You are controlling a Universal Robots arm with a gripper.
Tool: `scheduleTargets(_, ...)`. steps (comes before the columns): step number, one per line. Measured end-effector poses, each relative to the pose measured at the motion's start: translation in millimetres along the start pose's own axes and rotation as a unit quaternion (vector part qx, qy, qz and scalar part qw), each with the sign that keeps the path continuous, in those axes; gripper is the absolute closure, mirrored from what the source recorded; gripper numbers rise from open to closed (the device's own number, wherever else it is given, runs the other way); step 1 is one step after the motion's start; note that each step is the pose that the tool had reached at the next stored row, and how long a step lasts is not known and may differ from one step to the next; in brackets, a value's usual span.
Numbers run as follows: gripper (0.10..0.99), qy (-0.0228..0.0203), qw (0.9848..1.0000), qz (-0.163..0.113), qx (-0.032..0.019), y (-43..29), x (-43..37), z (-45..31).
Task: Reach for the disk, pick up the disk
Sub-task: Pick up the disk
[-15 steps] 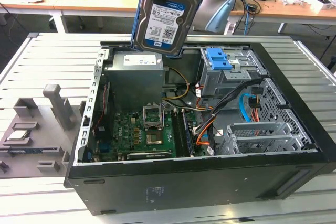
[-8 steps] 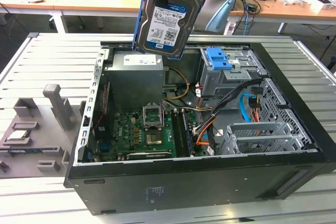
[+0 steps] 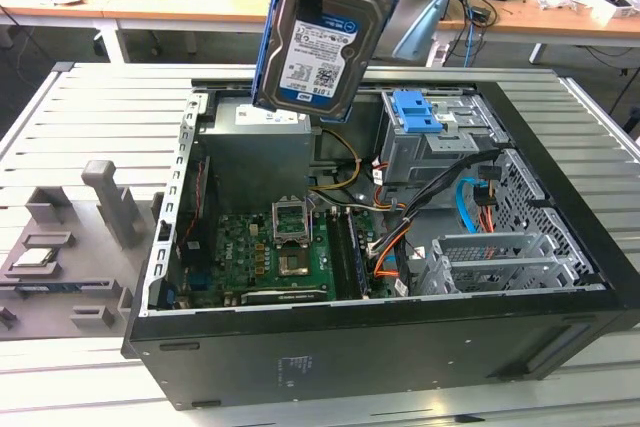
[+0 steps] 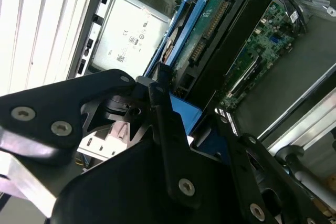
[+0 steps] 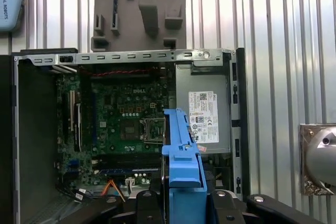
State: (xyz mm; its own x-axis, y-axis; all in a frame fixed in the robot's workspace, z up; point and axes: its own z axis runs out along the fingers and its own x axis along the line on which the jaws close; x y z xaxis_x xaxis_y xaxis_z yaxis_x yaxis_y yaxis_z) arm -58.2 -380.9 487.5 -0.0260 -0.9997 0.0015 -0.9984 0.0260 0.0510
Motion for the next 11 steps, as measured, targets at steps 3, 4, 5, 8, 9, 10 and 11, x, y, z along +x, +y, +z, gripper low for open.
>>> scheduleTargets(3,0.714,0.0000,1.0000,0.000,0.0000,-0.2,6.4,0.0)
scheduleTargets(4,0.714,0.0000,1.0000,0.000,0.0000,-0.2,7.9,0.0)
scheduleTargets(5,0.714,0.0000,1.0000,0.000,0.0000,-0.3,10.8,0.0)
scheduleTargets(8,0.714,0.0000,1.0000,0.000,0.0000,-0.4,17.5,0.1)
scheduleTargets(9,0.714,0.0000,1.0000,0.000,0.0000,-0.5,19.0,0.1)
scheduleTargets(10,0.714,0.0000,1.0000,0.000,0.0000,-0.6,20.9,0.1)
scheduleTargets(11,0.714,-0.0001,1.0000,0.000,0.0000,-0.6,22.5,0.1)
